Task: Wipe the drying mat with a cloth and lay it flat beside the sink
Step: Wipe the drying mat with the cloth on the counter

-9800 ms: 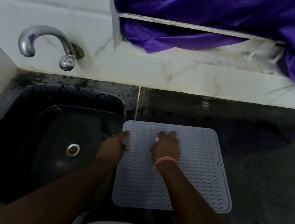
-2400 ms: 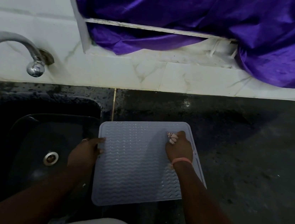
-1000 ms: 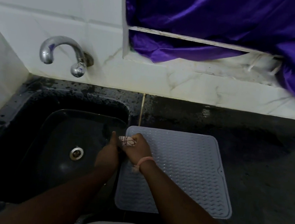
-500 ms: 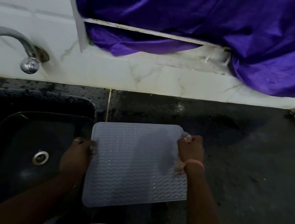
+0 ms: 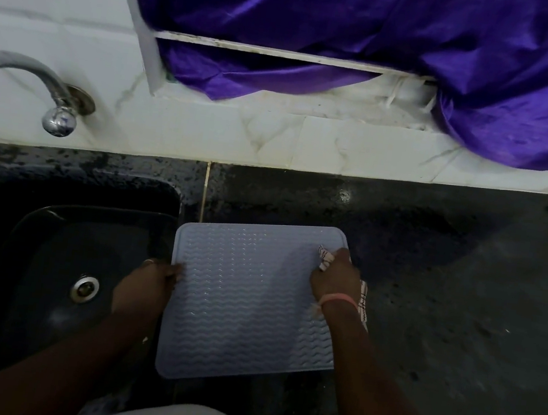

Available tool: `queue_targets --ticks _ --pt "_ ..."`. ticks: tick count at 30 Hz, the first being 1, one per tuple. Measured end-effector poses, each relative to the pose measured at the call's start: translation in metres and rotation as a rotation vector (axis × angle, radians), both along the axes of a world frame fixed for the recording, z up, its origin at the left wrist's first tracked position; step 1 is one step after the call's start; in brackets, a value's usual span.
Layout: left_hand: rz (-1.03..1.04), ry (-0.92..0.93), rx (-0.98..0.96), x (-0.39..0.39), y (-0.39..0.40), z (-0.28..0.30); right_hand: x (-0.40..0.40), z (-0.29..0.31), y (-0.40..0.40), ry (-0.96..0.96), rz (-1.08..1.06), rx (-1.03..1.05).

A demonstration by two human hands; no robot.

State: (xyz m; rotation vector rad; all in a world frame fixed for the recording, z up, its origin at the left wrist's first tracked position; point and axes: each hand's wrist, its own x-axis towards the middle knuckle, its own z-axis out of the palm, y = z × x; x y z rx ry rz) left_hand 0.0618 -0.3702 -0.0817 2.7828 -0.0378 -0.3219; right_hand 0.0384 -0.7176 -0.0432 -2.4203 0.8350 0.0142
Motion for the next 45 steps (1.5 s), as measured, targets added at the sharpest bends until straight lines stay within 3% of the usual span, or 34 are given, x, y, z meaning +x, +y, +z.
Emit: queue_targets --ticks 13,19,25,36,45 --pt "0.012 0.084 -0.175 0.007 0.012 -0.009 0.004 -0.006 0.055 -0.031 0.175 0.046" --pt "0.107 0.229 -0.526 0.006 0.02 -0.008 0.006 -0.009 0.084 -0.062 0.236 0.053" --pt "0.075 0.229 -0.487 0.008 0.021 -0.001 0.007 -0.011 0.111 -0.074 0.311 0.058" --pt "-0.064 0.093 -0.213 0.001 0.02 0.005 0.023 -0.009 0.181 -0.043 0.537 0.146" --pt "-0.011 0.016 -0.216 -0.001 0.022 0.009 0.032 -0.001 0.218 0.006 0.581 0.272"
